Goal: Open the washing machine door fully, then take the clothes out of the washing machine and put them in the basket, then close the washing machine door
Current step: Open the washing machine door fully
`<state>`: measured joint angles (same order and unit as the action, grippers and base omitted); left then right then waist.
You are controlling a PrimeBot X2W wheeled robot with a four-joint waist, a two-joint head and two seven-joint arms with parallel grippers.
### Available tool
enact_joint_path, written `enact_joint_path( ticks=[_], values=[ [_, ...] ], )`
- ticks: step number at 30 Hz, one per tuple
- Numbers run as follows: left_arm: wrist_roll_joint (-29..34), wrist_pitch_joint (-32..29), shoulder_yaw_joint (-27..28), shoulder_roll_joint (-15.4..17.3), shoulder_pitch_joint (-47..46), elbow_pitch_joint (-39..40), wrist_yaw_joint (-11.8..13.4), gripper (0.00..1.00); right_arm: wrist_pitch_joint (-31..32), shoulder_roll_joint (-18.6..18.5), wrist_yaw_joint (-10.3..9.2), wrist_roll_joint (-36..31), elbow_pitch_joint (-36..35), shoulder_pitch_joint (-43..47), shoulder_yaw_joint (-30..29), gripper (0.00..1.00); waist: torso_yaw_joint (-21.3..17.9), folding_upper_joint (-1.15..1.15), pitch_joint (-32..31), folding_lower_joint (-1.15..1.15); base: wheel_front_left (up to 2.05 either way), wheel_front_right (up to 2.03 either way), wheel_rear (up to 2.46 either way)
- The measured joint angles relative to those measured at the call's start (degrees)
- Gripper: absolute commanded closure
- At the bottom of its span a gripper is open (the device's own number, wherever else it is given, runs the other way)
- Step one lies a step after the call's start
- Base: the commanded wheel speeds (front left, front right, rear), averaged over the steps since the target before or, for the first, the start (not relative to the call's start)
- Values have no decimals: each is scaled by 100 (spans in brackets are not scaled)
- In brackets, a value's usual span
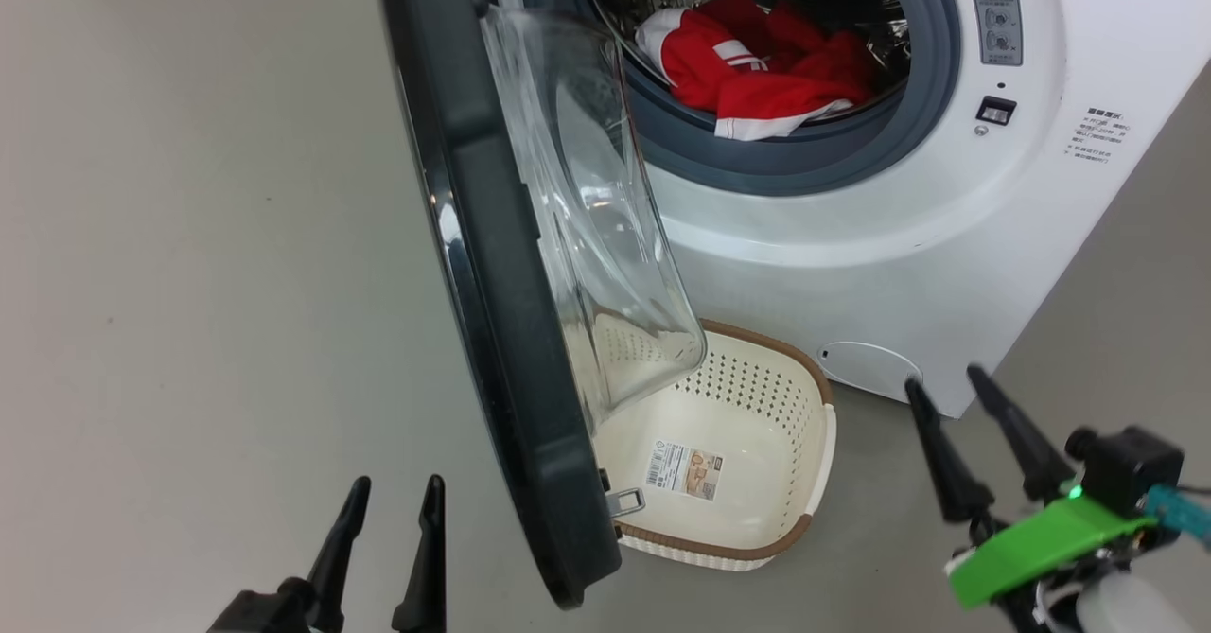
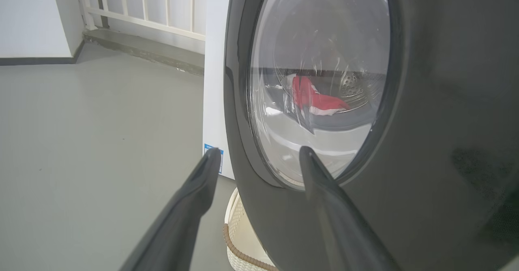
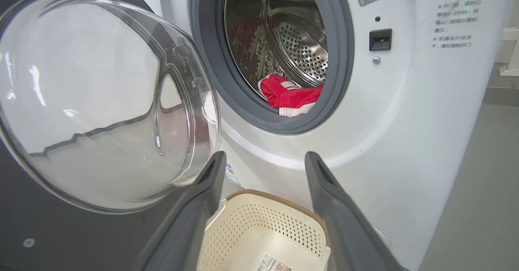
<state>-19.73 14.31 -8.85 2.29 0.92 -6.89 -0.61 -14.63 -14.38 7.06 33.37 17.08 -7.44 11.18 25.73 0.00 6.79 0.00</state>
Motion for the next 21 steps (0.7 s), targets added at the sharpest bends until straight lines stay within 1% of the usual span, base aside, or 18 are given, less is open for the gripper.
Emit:
enact_joint_path(
  ticks=[4,9,16,17,18,19,20,21],
  values=[
    [0,0,-1,0,-1,0,0,0,0,58,0,-293,55,248,-99,0,10,0,6,0,0,0,0],
    [0,0,0,0,-2,0,0,0,0,143,0,-348,53,282,-221,0,2,0,4,0,0,0,0],
    [0,0,0,0,-4,0,0,0,0,180,0,-517,55,283,-234,0,-18,0,-7,0,0,0,0],
    [-1,0,0,0,-5,0,0,27,0,183,0,-517,55,283,-238,0,-19,0,-7,0,0,0,0],
    [0,0,1,0,-5,1,0,58,0,185,0,-520,54,283,-245,0,-20,0,-5,0,0,0,0],
    [-1,0,7,0,-7,8,0,75,0,189,0,-527,53,283,-252,0,-22,0,-3,0,0,0,0],
    [-22,0,22,-1,-9,26,0,100,0,192,0,-527,52,283,-255,0,-23,0,-2,0,0,0,0],
    [-76,0,48,-1,-10,71,3,100,0,193,0,-528,49,283,-259,0,-24,0,-3,0,0,0,0]
  ],
)
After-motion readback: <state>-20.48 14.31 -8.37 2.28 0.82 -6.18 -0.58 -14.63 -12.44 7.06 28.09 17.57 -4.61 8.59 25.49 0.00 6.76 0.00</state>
